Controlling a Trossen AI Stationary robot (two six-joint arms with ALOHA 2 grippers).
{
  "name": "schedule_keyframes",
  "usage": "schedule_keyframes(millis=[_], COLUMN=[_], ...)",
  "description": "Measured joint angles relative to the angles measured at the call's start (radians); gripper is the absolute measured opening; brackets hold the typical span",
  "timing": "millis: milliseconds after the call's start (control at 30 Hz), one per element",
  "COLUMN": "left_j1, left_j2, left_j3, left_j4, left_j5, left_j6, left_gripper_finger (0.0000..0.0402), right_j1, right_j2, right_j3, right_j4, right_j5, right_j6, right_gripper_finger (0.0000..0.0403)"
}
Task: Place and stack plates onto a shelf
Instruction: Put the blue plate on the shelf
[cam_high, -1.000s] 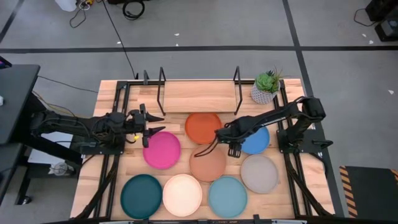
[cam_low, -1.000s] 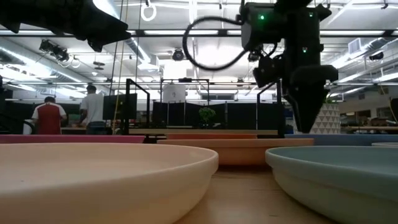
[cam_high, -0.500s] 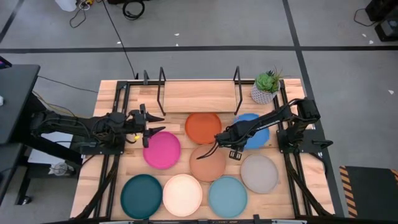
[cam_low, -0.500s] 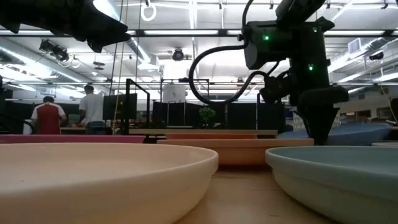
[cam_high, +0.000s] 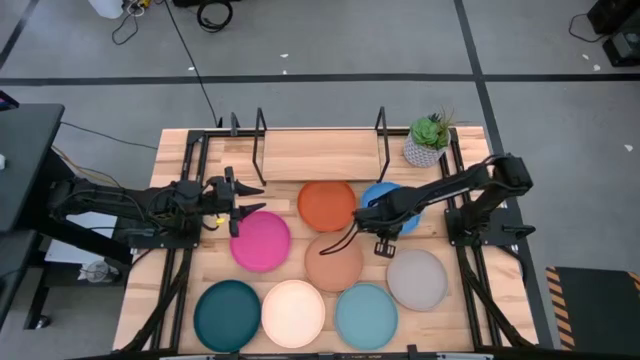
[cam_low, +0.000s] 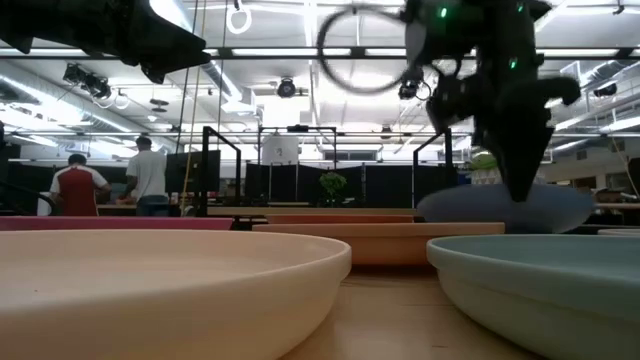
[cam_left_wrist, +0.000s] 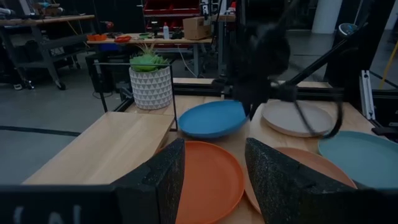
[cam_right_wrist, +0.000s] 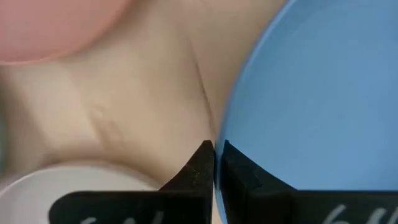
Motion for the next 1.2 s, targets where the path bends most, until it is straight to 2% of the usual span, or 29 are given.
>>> schedule_keyframes(millis=[200, 400, 667, 900, 1200], left_j1=[0.000, 0.000, 0.000, -0.004, -0.016], left_j2=[0.000, 0.024, 0.084, 0.140, 0.159], left_j3=[0.000, 0.000, -0.001, -0.001, -0.001], left_j4=[0.002, 0.002, 0.000, 0.005, 0.002], left_j5=[-0.001, -0.001, -0.014, -0.017, -0.016], left_j6=[-0.004, -0.062, -0.145, -0.229, -0.301], left_gripper_finger=[0.0176, 0.0176, 0.0176, 0.0176, 0.0176], right_j1=[0.001, 0.001, -0.032, -0.106, -0.238], right_j2=[-0.137, -0.216, -0.218, -0.121, 0.009], right_j3=[0.000, 0.000, 0.000, 0.000, 0.000], right_j4=[0.018, 0.147, 0.286, 0.381, 0.400], right_j5=[-0.096, -0.075, 0.114, 0.216, 0.385], right_j6=[-0.128, -0.340, -0.590, -0.785, -0.904], right_gripper_finger=[0.0017, 0.0017, 0.0017, 0.0018, 0.0018])
